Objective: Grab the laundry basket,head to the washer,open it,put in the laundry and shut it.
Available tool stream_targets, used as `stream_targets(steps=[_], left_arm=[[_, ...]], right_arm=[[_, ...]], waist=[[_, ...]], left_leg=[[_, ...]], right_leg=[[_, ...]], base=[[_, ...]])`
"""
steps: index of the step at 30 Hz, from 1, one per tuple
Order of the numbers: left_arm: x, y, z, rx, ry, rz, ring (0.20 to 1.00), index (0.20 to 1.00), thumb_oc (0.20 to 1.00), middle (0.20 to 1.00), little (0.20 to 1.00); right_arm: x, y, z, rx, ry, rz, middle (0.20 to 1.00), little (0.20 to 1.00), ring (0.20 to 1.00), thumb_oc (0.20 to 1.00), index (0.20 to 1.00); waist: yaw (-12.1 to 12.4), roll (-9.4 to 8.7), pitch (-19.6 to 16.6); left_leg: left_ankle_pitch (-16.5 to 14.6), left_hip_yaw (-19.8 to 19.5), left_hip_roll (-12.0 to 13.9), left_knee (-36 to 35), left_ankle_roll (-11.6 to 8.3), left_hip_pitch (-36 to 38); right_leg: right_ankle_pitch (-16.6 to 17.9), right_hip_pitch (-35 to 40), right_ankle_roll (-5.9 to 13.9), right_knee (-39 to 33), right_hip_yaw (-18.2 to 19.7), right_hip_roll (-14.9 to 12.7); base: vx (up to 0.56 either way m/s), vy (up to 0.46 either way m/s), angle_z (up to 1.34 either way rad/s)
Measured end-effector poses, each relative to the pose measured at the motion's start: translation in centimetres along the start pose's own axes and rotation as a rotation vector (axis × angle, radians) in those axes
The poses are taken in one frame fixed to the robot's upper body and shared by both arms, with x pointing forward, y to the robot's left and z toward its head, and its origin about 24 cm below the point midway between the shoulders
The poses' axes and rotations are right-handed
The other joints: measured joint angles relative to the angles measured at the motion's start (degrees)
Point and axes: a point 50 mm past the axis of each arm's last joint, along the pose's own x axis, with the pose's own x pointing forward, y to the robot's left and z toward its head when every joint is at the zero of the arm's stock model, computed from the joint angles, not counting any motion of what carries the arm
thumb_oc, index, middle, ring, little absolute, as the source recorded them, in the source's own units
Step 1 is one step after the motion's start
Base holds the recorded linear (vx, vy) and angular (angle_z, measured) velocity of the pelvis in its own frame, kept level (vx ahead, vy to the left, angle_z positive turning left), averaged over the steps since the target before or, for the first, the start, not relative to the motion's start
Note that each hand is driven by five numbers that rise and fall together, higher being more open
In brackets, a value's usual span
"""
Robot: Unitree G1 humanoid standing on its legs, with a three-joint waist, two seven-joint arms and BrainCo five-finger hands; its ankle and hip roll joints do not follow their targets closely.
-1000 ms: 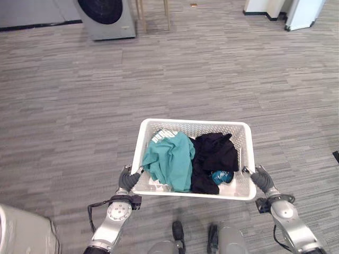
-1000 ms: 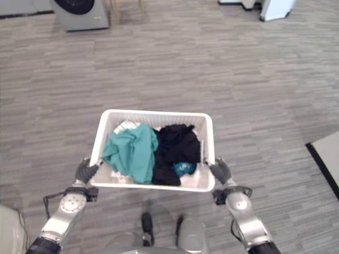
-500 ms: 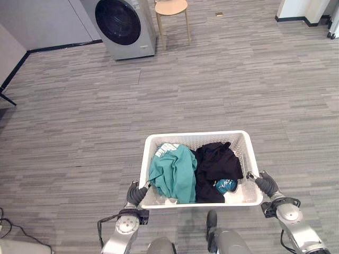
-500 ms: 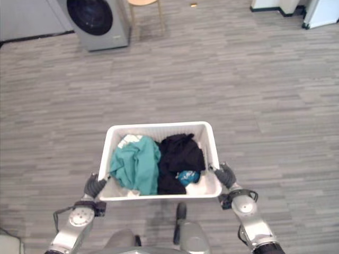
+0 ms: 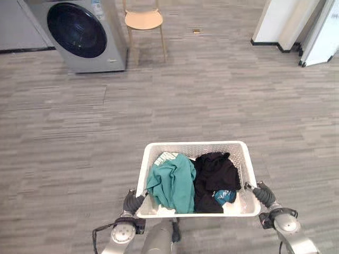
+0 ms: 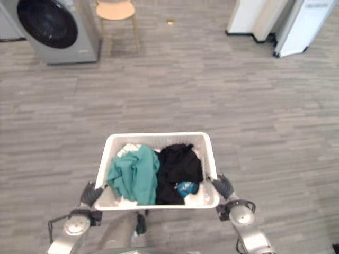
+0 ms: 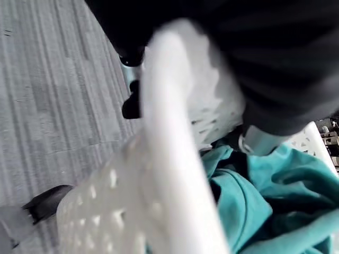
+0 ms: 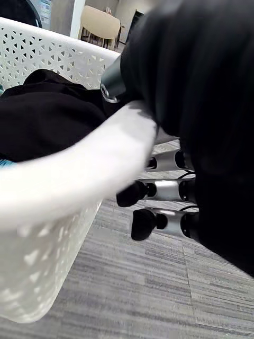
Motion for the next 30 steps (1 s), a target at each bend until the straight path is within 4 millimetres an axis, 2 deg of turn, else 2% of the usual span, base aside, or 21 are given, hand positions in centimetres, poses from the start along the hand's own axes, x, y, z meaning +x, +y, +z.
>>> stream_targets(steps=[4,6,7,8,9,10,11,12,13,14,15,16,17,18,19,20,21,26,27,29,30], left_arm=[[0.9,0.7,1.5,0.037,-0.051,-0.001,0.200,0.200,0.200,0.200,0.200],[1.8,0.6,3.1,0.026,-0.102,0.010,0.200,0.200,0.200,0.200,0.200],[2.0,0.7,3.6,0.027,-0.120,0.011,0.200,0.200,0.200,0.200,0.200],[2.1,1.2,3.9,0.015,-0.142,0.032,0.200,0.200,0.200,0.200,0.200],[1.6,1.4,2.9,0.016,-0.111,0.038,0.200,0.200,0.200,0.200,0.200],[-0.2,0.2,0.1,-0.014,-0.021,0.014,0.200,0.200,0.200,0.200,0.200],[-0.8,0.5,-0.6,-0.014,0.000,0.024,0.200,0.200,0.200,0.200,0.200],[-1.1,-0.1,-1.4,-0.039,0.031,0.019,0.200,0.200,0.200,0.200,0.200],[-0.4,-1.0,-1.1,-0.045,0.037,-0.002,0.200,0.200,0.200,0.200,0.200],[0.5,-1.1,-0.4,-0.034,0.029,-0.018,0.200,0.200,0.200,0.200,0.200],[0.8,-1.1,0.0,-0.014,0.020,-0.031,0.200,0.200,0.200,0.200,0.200],[0.7,-1.8,-0.1,-0.012,0.022,-0.051,0.200,0.200,0.200,0.200,0.200],[0.4,-2.0,0.0,-0.014,0.009,-0.054,0.200,0.200,0.200,0.200,0.200],[0.7,-1.4,0.6,-0.011,-0.019,-0.034,0.200,0.200,0.200,0.200,0.200],[0.6,-1.1,0.9,-0.016,-0.036,-0.024,0.200,0.200,0.200,0.200,0.200],[0.6,-1.0,1.5,-0.013,-0.063,-0.025,0.200,0.200,0.200,0.200,0.200],[0.7,-1.0,2.1,-0.007,-0.086,-0.030,0.200,0.200,0.200,0.200,0.200],[0.6,-0.3,1.5,0.019,-0.061,-0.021,0.200,0.200,0.200,0.200,0.200],[0.5,-0.3,1.4,0.021,-0.055,-0.021,0.200,0.200,0.200,0.200,0.200],[-0.2,-1.4,-0.2,0.020,0.006,-0.055,0.200,0.200,0.200,0.200,0.200],[-0.6,-1.1,-1.0,0.028,0.033,-0.052,0.200,0.200,0.200,0.200,0.200]], right_arm=[[-0.1,-0.1,0.9,-0.001,-0.041,-0.008,0.200,0.200,0.200,0.200,0.200],[0.2,-0.7,1.8,-0.002,-0.074,-0.028,0.200,0.200,0.200,0.200,0.200],[0.3,-0.9,2.1,-0.001,-0.085,-0.037,0.200,0.200,0.200,0.200,0.200],[0.5,-1.0,2.6,-0.048,-0.105,-0.010,0.200,0.200,0.200,0.200,0.200],[0.5,-0.5,2.4,-0.051,-0.099,0.013,0.200,0.200,0.200,0.200,0.200],[-0.7,-0.2,0.0,-0.071,-0.016,0.052,0.200,0.200,0.200,0.200,0.200],[-0.9,0.1,-0.1,-0.063,-0.017,0.059,0.200,0.200,0.200,0.200,0.200],[-0.7,-0.1,-0.1,-0.049,-0.009,0.044,0.200,0.200,0.200,0.200,0.200],[-0.1,-0.6,-0.3,-0.041,0.013,0.011,0.200,0.200,0.200,0.200,0.200],[0.2,-0.7,-0.3,-0.047,0.028,0.006,0.200,0.200,0.200,0.200,0.200],[0.1,-0.9,-0.5,-0.049,0.032,0.006,0.200,0.200,0.200,0.200,0.200],[0.0,-1.5,-0.7,-0.045,0.043,-0.009,0.200,0.200,0.200,0.200,0.200],[0.2,-1.8,-0.5,-0.042,0.027,-0.021,0.200,0.200,0.200,0.200,0.200],[0.1,-1.4,-0.4,-0.020,0.016,-0.022,0.200,0.200,0.200,0.200,0.200],[0.3,-1.7,0.7,-0.025,-0.036,-0.031,0.200,0.200,0.200,0.200,0.200],[0.6,-2.1,1.1,-0.028,-0.049,-0.043,0.200,0.200,0.200,0.200,0.200],[0.6,-2.2,1.0,-0.022,-0.048,-0.049,0.200,0.200,0.200,0.200,0.200],[0.5,-1.2,0.6,-0.006,-0.034,-0.033,0.200,0.200,0.200,0.200,0.200],[0.5,-1.1,0.5,-0.012,-0.030,-0.034,0.200,0.200,0.200,0.200,0.200],[-0.9,-1.0,-1.3,-0.022,0.037,-0.029,0.200,0.200,0.200,0.200,0.200],[-1.3,-0.4,-1.9,-0.024,0.061,-0.005,0.200,0.200,0.200,0.200,0.200]], waist=[[-0.27,-0.26,-0.14],[-1.74,2.74,0.99],[-2.20,4.18,1.87],[-3.61,5.39,1.59],[-3.74,4.34,1.65],[-5.60,5.04,-0.99],[-4.62,4.65,-2.02],[-4.57,6.44,-1.63],[-4.78,7.87,-0.17],[-4.23,6.44,1.26],[-4.50,3.89,2.30],[-4.60,4.68,2.49],[-4.48,5.30,2.40],[-3.94,3.08,2.39],[-2.97,2.95,1.97],[-3.15,2.61,2.08],[-2.76,2.43,2.16],[-1.38,3.01,1.86],[-1.54,2.91,1.89],[-2.76,4.44,0.35],[-2.40,4.43,-1.50]], left_leg=[[-7.76,-1.14,-3.65,-0.32,1.13,7.71],[-9.04,-2.69,-3.45,-4.63,1.16,13.45],[-7.60,-2.96,-2.74,-6.43,-0.67,16.33],[-13.91,-4.53,-1.35,-6.48,0.15,21.16],[-15.43,-4.53,-1.60,-6.29,-4.05,25.44],[-25.67,-6.65,0.90,-4.63,-2.64,30.08],[-26.54,-6.91,1.75,-5.20,-7.47,32.41],[-26.55,-6.90,4.30,-7.01,-12.85,36.35],[-25.51,-8.43,7.06,-4.19,-14.38,36.61],[-21.69,-10.37,7.44,0.41,-15.42,35.09],[-20.94,-13.61,5.21,2.72,-16.10,35.60],[-19.97,-15.50,4.18,6.78,-16.62,34.68],[-12.56,-13.40,4.15,19.85,-16.56,28.70],[-7.18,-11.50,6.37,33.30,-17.58,22.11],[-10.43,-8.25,8.45,36.84,-16.80,16.20],[-15.24,-3.56,9.43,29.11,-14.97,12.46],[-15.69,0.95,9.19,15.50,-12.87,9.89],[-4.74,-1.44,8.07,-6.16,-11.72,1.90],[-3.32,-1.07,6.80,-7.67,-10.18,0.60],[-3.56,-0.64,4.98,-2.88,-1.59,0.10],[-6.12,1.62,4.45,-1.03,-1.26,1.48]], right_leg=[[4.20,-16.13,-0.55,34.96,-2.43,-9.39],[-2.04,-27.21,-2.65,42.05,-2.43,-10.77],[-4.55,-31.32,-2.70,40.24,-3.01,-11.09],[-3.97,-43.74,-1.94,29.35,-3.50,-11.28],[-1.14,-48.98,-1.96,19.98,-4.39,-11.84],[2.24,-52.62,-1.14,9.39,-4.55,-9.19],[1.81,-54.09,-0.96,6.88,-3.93,-8.76],[5.03,-52.29,-2.98,3.17,-4.35,-5.81],[8.30,-49.86,-3.00,3.99,-6.02,-4.67],[8.76,-48.44,-4.28,7.29,-4.90,-5.79],[12.28,-44.64,-12.58,8.58,-1.22,-6.50],[9.89,-40.46,-12.84,8.90,-2.33,-6.30],[6.77,-35.21,-13.35,7.13,-4.59,-5.78],[5.93,-31.29,-13.44,4.77,-5.37,-6.47],[6.03,-28.01,-12.16,0.14,-5.20,-5.70],[7.08,-23.77,-11.49,-5.24,-5.09,-4.91],[7.56,-19.91,-11.46,-8.73,-5.75,-3.84],[5.95,-11.79,-8.85,-10.28,-6.12,1.52],[5.08,-10.02,-7.46,-10.07,-6.49,2.25],[2.57,-7.19,-3.63,-3.03,-6.88,3.89],[1.49,-5.20,-2.13,-2.80,-5.65,4.25]], base=[[0.50,0.206,-0.09],[0.44,0.121,0.15],[0.34,0.073,0.38],[0.87,0.071,0.48],[0.88,-0.050,0.94],[1.26,-0.150,0.93],[0.85,-0.190,0.92],[0.70,-0.205,0.61],[0.47,-0.182,0.99],[0.46,-0.207,1.48],[0.48,-0.293,1.60],[0.33,-0.217,1.32],[0.42,-0.219,0.99],[0.28,-0.079,0.48],[0.38,-0.074,0.46],[0.46,0.014,0.28],[0.48,0.046,0.39],[0.32,0.051,-0.26],[0.42,0.145,-0.35],[0.70,0.256,-0.50],[0.51,0.191,-0.91]])
